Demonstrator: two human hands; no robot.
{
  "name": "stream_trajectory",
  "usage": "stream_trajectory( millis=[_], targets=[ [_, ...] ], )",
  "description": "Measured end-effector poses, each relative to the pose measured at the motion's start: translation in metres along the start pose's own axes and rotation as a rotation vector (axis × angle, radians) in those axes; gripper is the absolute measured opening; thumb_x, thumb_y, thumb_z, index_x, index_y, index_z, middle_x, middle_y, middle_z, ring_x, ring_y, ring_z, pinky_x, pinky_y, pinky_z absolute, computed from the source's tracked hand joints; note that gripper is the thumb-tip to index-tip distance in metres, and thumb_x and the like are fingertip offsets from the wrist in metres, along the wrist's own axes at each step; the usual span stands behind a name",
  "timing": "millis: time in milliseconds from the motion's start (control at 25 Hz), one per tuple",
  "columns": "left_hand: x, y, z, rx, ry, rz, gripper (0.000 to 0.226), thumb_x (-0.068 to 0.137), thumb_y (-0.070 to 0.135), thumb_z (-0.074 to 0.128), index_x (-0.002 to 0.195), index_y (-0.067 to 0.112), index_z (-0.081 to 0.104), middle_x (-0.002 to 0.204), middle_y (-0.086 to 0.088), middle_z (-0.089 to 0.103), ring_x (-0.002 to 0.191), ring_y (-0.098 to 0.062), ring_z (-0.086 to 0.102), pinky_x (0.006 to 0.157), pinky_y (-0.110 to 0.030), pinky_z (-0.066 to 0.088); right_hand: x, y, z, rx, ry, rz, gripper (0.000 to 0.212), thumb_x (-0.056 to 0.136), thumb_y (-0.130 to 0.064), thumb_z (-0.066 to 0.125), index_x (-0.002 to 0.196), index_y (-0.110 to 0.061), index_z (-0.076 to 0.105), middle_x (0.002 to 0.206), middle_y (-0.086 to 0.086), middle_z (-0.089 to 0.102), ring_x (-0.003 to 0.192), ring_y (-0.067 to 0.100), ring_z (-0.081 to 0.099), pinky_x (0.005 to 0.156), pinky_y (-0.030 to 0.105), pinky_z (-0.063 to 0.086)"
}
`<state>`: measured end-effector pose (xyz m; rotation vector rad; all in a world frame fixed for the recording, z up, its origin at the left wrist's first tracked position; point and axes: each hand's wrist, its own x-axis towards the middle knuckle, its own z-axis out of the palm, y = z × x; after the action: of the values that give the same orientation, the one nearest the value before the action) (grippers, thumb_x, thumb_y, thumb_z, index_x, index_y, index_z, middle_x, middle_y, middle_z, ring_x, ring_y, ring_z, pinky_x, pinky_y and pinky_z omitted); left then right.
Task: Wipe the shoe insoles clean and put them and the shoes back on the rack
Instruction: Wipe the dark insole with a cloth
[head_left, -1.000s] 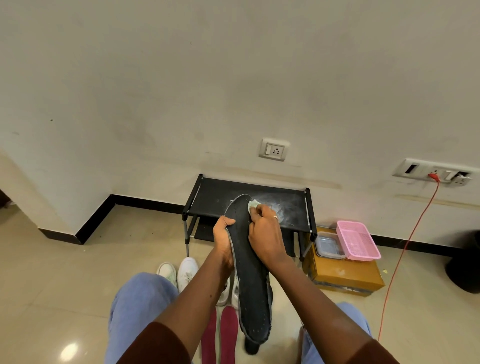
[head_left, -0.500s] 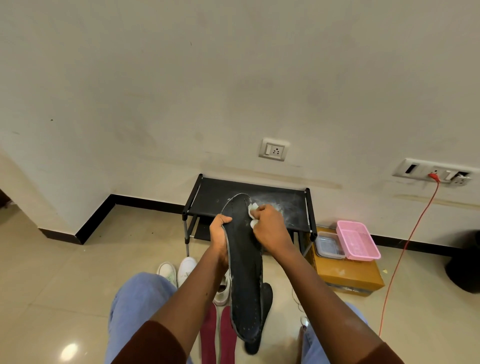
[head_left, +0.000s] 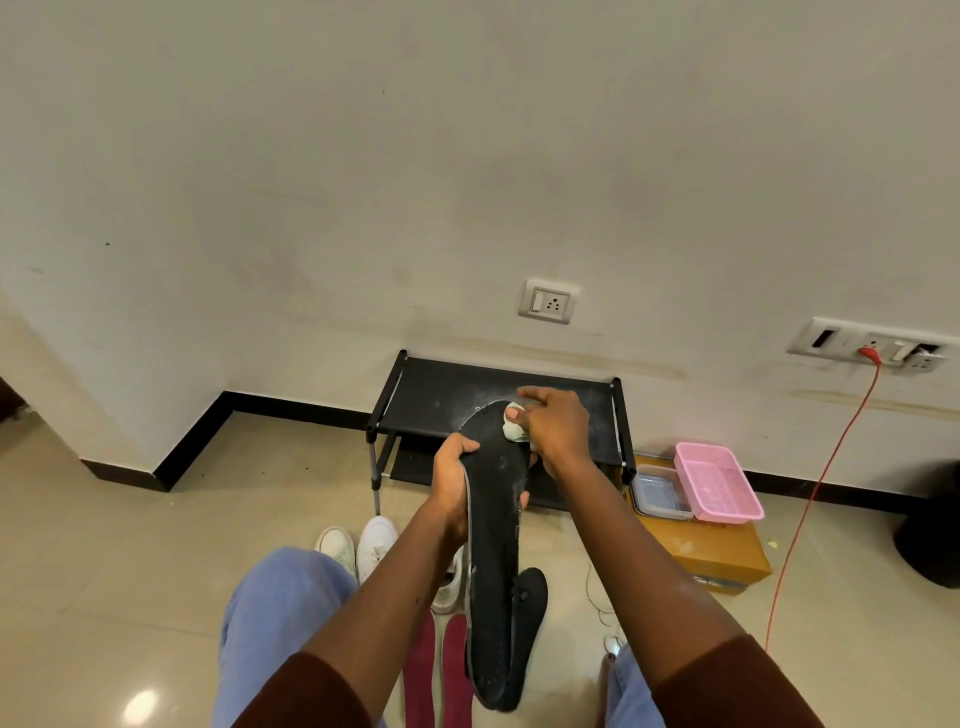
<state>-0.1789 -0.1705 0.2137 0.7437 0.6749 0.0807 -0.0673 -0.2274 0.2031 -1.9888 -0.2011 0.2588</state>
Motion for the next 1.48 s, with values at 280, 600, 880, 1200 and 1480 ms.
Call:
stream_trajectory(
  millis=[280, 600, 880, 1200, 1480],
  targets=[
    [0.019, 0.003, -0.014, 0.038, -0.026, -0.08, 0.036, 0.091, 0.026, 0.037, 0.095, 0.0, 0.061, 0.062, -0.012, 0.069, 0.061, -0.024, 0.062, 0.059, -0.03, 0.049, -0.007, 0.008, -0.006, 0.22, -0.106, 0.144, 0.007, 0.081, -0.002, 0.067, 0.087, 0.003, 0.068, 0.076, 0.01, 0.065, 0.057, 0.014, 0.058, 0.045, 0.02, 0.048],
    [0.039, -0.002, -0.016, 0.138, 0.012, -0.134, 0.04, 0.089, 0.026, 0.051, 0.119, 0.001, 0.059, 0.095, -0.019, 0.064, 0.081, -0.029, 0.061, 0.07, -0.04, 0.053, -0.008, 0.007, 0.001, 0.063, 0.018, 0.064, 0.015, 0.082, -0.014, 0.069, 0.09, -0.001, 0.071, 0.081, 0.009, 0.066, 0.065, 0.014, 0.057, 0.054, 0.022, 0.043],
    [0.049, -0.002, -0.02, 0.232, 0.037, -0.019, 0.024, 0.093, 0.019, 0.055, 0.105, 0.0, 0.063, 0.09, -0.018, 0.068, 0.075, -0.027, 0.065, 0.066, -0.035, 0.054, -0.009, 0.017, -0.004, 0.261, -0.123, 0.209, 0.027, 0.073, 0.012, 0.067, 0.098, 0.001, 0.067, 0.08, 0.007, 0.066, 0.066, 0.013, 0.062, 0.057, 0.022, 0.051],
    [0.048, 0.001, -0.023, 0.333, 0.071, 0.083, 0.01, 0.091, 0.012, 0.058, 0.096, 0.005, 0.064, 0.085, -0.012, 0.069, 0.074, -0.023, 0.066, 0.06, -0.029, 0.051, 0.004, 0.011, 0.018, 0.452, 0.094, 0.336, 0.022, 0.066, -0.013, 0.082, 0.068, -0.002, 0.063, 0.077, 0.014, 0.066, 0.073, 0.026, 0.064, 0.075, 0.039, 0.055],
    [0.049, 0.005, -0.026, 0.34, 0.061, 0.068, 0.015, 0.091, 0.013, 0.058, 0.096, 0.001, 0.065, 0.084, -0.013, 0.07, 0.073, -0.024, 0.068, 0.063, -0.028, 0.054, -0.003, 0.008, 0.008, 0.473, -0.068, 0.329, 0.005, 0.079, 0.008, 0.062, 0.081, 0.004, 0.064, 0.078, 0.016, 0.065, 0.065, 0.022, 0.061, 0.06, 0.031, 0.053]
  ],
)
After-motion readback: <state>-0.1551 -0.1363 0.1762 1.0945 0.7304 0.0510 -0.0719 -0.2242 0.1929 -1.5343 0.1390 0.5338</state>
